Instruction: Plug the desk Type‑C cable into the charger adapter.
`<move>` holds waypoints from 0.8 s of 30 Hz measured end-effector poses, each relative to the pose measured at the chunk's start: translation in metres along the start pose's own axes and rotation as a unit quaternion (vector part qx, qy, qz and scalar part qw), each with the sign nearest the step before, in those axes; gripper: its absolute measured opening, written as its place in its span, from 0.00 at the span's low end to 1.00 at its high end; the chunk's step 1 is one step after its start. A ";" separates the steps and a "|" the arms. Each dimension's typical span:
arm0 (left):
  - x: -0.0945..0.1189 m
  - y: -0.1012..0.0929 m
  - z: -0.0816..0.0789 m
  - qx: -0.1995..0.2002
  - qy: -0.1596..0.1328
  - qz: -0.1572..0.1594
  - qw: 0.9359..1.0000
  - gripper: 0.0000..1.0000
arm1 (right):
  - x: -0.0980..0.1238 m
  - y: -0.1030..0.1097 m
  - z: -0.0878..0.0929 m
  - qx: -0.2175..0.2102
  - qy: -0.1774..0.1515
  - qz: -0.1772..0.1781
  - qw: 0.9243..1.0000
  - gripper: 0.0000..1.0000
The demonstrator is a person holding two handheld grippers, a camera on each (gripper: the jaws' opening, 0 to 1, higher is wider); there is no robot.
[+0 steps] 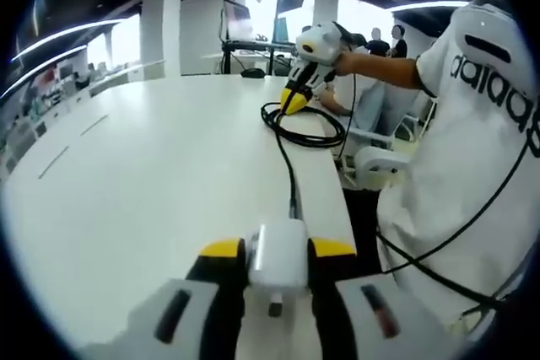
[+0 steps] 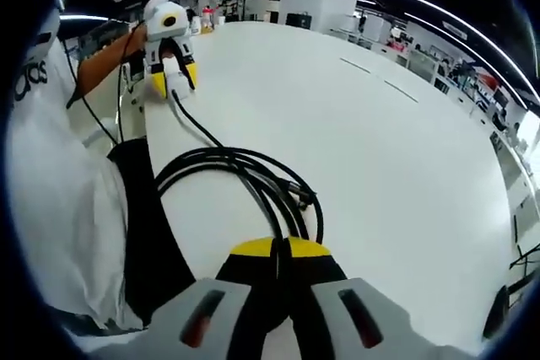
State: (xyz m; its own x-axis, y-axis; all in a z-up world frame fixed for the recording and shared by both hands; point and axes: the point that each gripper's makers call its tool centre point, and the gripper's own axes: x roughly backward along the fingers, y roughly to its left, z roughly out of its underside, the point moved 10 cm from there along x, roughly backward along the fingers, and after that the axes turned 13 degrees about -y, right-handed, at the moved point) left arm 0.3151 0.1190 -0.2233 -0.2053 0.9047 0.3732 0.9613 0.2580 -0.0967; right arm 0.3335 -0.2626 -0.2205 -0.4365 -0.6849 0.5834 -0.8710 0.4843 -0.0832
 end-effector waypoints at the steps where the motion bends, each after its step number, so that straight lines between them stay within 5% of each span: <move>1: 0.001 0.001 0.000 -0.001 -0.002 -0.001 1.000 0.27 | 0.000 0.000 -0.001 0.007 0.005 0.002 1.000 0.02; 24: 0.005 0.030 -0.001 0.007 -0.014 -0.017 1.000 0.27 | -0.008 0.004 -0.010 0.012 0.010 0.011 1.000 0.02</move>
State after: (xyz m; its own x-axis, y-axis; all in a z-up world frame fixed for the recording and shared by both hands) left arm 0.3431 0.1306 -0.2239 -0.2422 0.9044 0.3513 0.9514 0.2924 -0.0970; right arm 0.3361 -0.2492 -0.2173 -0.4511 -0.6632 0.5972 -0.8663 0.4861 -0.1145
